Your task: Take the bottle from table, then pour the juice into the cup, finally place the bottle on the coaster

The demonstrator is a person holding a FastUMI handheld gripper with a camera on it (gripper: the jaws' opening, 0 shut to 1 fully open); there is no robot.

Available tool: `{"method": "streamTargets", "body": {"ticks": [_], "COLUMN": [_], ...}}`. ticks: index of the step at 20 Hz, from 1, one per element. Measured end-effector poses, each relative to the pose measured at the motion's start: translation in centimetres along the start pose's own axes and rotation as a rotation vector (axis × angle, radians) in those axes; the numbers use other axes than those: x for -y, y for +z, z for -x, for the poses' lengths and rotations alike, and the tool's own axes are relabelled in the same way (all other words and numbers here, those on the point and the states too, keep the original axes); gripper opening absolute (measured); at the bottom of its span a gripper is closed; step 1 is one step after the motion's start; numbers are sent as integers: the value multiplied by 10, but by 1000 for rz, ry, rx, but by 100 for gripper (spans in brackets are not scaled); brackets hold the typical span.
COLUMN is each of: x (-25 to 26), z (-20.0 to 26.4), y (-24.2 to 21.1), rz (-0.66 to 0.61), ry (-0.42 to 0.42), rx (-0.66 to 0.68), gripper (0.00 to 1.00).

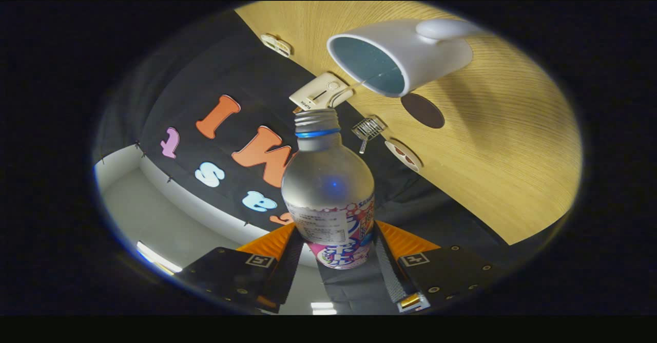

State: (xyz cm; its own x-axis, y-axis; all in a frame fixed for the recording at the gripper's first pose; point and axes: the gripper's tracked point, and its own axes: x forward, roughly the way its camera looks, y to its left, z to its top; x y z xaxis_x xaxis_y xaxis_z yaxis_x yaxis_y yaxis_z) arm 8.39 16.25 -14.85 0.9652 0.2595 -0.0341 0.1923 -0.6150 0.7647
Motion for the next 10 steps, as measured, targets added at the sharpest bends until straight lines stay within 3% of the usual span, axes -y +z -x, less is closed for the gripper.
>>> {"method": "streamTargets", "body": {"ticks": [10], "x": [13], "z": [-1], "y": [4], "rz": [11], "ry": [-32], "rx": [-2], "gripper": [73]}}
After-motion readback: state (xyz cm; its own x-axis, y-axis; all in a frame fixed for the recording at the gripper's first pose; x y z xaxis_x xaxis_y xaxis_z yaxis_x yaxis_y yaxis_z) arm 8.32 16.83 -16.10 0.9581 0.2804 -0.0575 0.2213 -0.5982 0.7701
